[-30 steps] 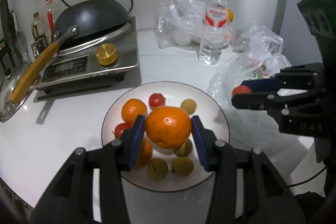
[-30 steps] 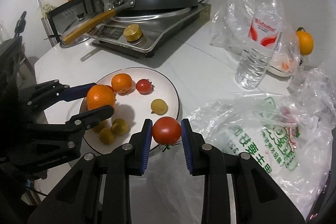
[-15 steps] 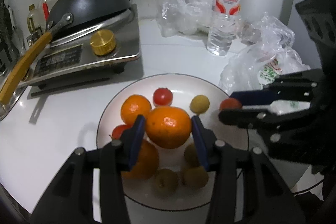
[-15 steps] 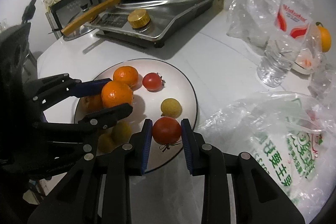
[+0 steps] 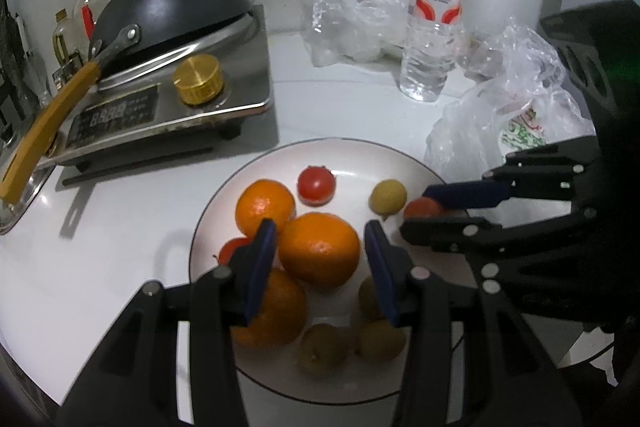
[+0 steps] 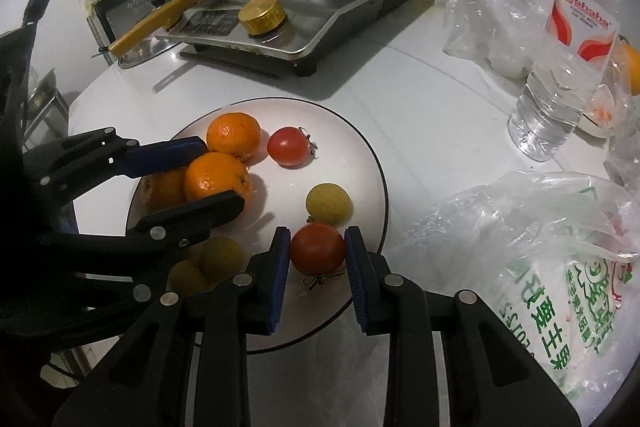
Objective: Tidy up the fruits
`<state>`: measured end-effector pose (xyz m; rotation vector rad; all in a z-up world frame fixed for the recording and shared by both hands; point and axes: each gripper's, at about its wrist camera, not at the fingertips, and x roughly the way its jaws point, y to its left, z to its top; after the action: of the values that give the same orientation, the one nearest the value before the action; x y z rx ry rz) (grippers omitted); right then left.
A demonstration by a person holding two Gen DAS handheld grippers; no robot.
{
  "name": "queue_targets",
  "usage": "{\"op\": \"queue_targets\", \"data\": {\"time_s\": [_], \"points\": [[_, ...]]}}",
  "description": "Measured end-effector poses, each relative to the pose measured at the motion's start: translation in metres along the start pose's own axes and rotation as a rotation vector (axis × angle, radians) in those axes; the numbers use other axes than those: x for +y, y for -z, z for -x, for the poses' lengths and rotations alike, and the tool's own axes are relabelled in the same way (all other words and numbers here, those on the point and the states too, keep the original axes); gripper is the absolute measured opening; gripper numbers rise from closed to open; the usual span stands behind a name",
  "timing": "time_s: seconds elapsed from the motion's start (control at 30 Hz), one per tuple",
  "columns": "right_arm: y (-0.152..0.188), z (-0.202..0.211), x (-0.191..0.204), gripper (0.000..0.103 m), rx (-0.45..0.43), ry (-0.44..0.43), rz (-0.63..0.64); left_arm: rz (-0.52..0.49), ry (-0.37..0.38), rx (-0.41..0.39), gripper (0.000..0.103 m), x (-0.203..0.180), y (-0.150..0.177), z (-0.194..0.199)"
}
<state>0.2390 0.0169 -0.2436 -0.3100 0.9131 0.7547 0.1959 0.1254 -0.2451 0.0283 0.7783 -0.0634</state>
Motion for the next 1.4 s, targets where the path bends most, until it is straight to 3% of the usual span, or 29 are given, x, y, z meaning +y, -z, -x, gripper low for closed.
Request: {"op": "queue_targets", "data": {"time_s": [0.3,0.4,1.03,1.07,1.13,1.3,1.4], "points": [[-0.003,0.004,0.002,0.03,-0.003,0.004,0.01,0.009,-0.006,-0.015,0.047,-0.003,-0.002,0.011],[-0.004,0.01,0.003,0.039,-0.014,0.01,0.016,0.014,-0.019,-0.023,0.047,-0.003,-0.003,0.018],[0.019,0.089,-0.001,0.039,-0.13,0.101,-0.01,0.057,-0.07,-0.12,0.051,-0.021,-0.001,0.082],[0.021,0.095,-0.002,0.039,-0.138,0.105,-0.012,0.061,-0.072,-0.126,0.051,-0.023,-0.001,0.084],[0.026,0.107,-0.003,0.039,-0.154,0.117,-0.016,0.072,-0.069,-0.144,0.064,-0.028,-0.001,0.093],[0.034,0.133,-0.006,0.04,-0.201,0.14,-0.025,0.072,-0.061,-0.185,0.068,-0.042,-0.002,0.113],[0.039,0.15,-0.009,0.052,-0.232,0.156,-0.033,0.064,-0.056,-0.22,0.07,-0.051,-0.004,0.127]]}}
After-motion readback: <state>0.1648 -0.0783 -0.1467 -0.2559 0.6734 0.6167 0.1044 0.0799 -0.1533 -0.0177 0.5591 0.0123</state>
